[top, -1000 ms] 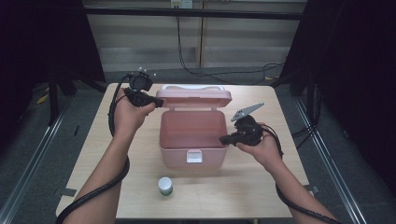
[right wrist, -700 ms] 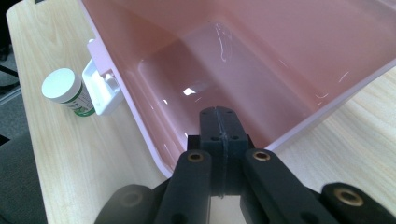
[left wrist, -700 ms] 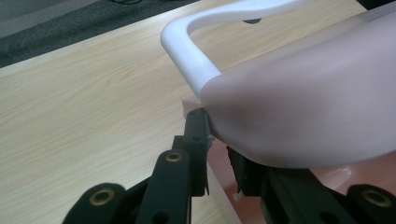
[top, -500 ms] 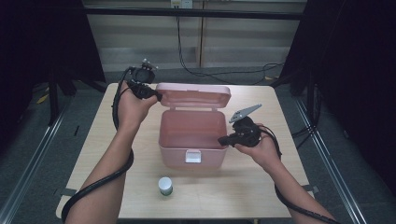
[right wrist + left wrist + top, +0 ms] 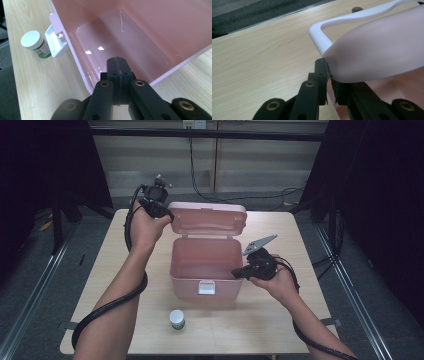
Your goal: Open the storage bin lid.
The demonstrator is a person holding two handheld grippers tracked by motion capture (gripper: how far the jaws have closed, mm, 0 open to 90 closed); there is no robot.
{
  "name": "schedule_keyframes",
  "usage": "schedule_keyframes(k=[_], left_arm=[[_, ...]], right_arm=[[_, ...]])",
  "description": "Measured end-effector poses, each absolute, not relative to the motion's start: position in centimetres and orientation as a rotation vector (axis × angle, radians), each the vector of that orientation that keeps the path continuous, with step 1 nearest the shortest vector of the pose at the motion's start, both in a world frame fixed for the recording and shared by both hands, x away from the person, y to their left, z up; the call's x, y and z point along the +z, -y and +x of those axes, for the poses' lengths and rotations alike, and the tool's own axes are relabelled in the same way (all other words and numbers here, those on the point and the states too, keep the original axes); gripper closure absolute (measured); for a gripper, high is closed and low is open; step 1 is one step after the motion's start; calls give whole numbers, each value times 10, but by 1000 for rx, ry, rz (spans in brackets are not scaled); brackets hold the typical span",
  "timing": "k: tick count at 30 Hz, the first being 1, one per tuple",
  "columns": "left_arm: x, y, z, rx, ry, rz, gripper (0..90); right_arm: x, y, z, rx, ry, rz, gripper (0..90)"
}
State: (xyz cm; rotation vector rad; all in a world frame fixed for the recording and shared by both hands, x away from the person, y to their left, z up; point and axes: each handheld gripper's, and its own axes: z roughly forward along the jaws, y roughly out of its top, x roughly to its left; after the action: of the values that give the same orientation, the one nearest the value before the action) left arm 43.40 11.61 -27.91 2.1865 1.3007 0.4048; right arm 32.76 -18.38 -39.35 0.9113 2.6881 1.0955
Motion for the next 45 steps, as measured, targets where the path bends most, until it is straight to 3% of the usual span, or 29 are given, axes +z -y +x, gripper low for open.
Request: schedule_keyframes(k=[45], left_arm=[[-277,-107,473,389,-1351,2168,857]], right_arm=[[-400,177,327,1044,-2705,878,900]])
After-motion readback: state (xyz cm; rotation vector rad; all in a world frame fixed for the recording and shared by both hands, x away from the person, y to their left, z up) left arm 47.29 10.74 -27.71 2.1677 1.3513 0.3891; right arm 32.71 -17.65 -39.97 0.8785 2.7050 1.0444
